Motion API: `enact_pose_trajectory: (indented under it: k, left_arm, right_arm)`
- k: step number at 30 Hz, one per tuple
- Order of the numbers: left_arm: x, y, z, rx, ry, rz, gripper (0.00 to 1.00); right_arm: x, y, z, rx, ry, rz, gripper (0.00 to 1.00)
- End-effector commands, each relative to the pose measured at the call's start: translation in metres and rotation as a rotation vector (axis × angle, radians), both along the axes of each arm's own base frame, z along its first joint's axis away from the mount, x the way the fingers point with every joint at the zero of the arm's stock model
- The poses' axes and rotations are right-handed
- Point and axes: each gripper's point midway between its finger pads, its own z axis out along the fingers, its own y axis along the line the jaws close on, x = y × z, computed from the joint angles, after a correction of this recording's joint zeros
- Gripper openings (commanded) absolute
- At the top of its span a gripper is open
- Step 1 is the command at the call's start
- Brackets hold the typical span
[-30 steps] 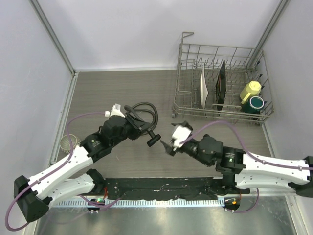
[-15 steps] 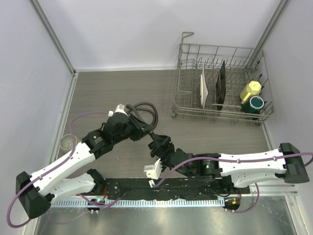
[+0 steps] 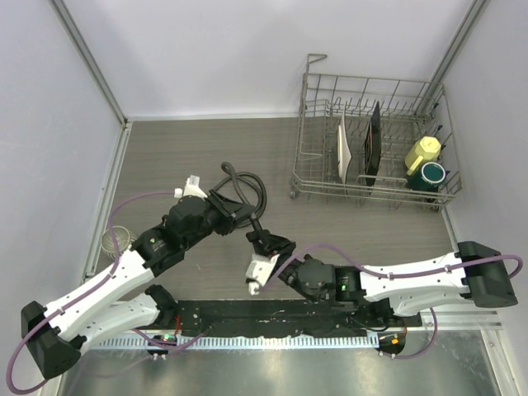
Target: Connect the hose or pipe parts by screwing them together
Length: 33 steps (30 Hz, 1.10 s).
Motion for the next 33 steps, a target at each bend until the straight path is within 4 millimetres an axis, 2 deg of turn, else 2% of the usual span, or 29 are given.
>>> enact_pose_trajectory:
  k: [1,2,4,5,6,9,14,15,16,17,19,20,22,26,28,30,31,32,33]
  left_arm:
    - [0.008,0.001,0.069,-0.196,-0.204,0.041,0.00]
    - [0.010,0.002,0.072,-0.205,-0.224,0.047,0.00]
    - [0.012,0.001,0.069,-0.219,-0.248,0.051,0.00]
    - [0.013,0.000,0.068,-0.231,-0.247,0.056,0.00]
    - [0.014,0.000,0.062,-0.228,-0.236,0.057,0.00]
    - [0.015,-0.004,0.049,-0.220,-0.209,0.053,0.00]
    - [0.016,-0.005,0.039,-0.197,-0.206,0.046,0.00]
    - [0.015,-0.004,0.038,-0.188,-0.201,0.049,0.08]
    - [0.015,-0.003,0.034,-0.176,-0.192,0.049,0.35]
    - [0.014,-0.002,0.034,-0.167,-0.193,0.051,0.47]
    - [0.015,0.000,0.030,-0.142,-0.191,0.051,0.64]
    - [0.015,-0.001,0.028,-0.137,-0.188,0.052,0.69]
    - [0.016,-0.001,0.021,-0.117,-0.180,0.051,0.72]
    - [0.014,-0.005,0.003,-0.045,-0.130,0.024,0.73]
    - [0.014,0.004,-0.012,0.042,-0.104,0.038,0.74]
    - [0.016,0.012,-0.018,0.087,-0.118,0.061,0.74]
    - [0.014,0.016,-0.019,0.099,-0.127,0.065,0.74]
    - [0.014,0.020,-0.024,0.113,-0.126,0.077,0.74]
    - [0.014,0.023,-0.025,0.123,-0.129,0.083,0.74]
  right_arm:
    - [0.022,-0.024,0.024,0.579,0.360,-0.205,0.08]
    - [0.021,-0.027,0.018,0.677,0.450,-0.215,0.06]
    - [0.023,-0.033,0.027,0.813,0.499,-0.194,0.01]
    - [0.022,-0.036,0.016,0.847,0.530,-0.185,0.01]
    - [0.024,-0.041,0.029,0.937,0.536,-0.162,0.01]
    - [0.027,-0.048,0.035,1.067,0.622,-0.140,0.01]
    - [0.033,-0.050,0.037,1.014,0.567,-0.116,0.01]
    - [0.035,-0.051,0.033,0.950,0.528,-0.128,0.01]
    - [0.036,-0.054,0.038,0.938,0.504,-0.121,0.01]
    - [0.037,-0.054,0.037,0.907,0.492,-0.117,0.01]
    - [0.034,-0.053,0.046,0.874,0.470,-0.070,0.01]
    - [0.036,-0.054,0.052,0.869,0.460,-0.065,0.01]
    - [0.036,-0.052,0.050,0.818,0.455,-0.057,0.01]
    - [0.036,-0.054,0.040,0.766,0.483,-0.082,0.01]
    - [0.040,-0.060,0.034,0.780,0.509,-0.134,0.01]
    - [0.047,-0.077,0.026,0.861,0.569,-0.253,0.02]
    - [0.049,-0.082,0.027,0.890,0.588,-0.290,0.05]
    - [0.053,-0.093,0.015,0.925,0.635,-0.383,0.07]
    - [0.053,-0.100,0.016,0.961,0.660,-0.418,0.13]
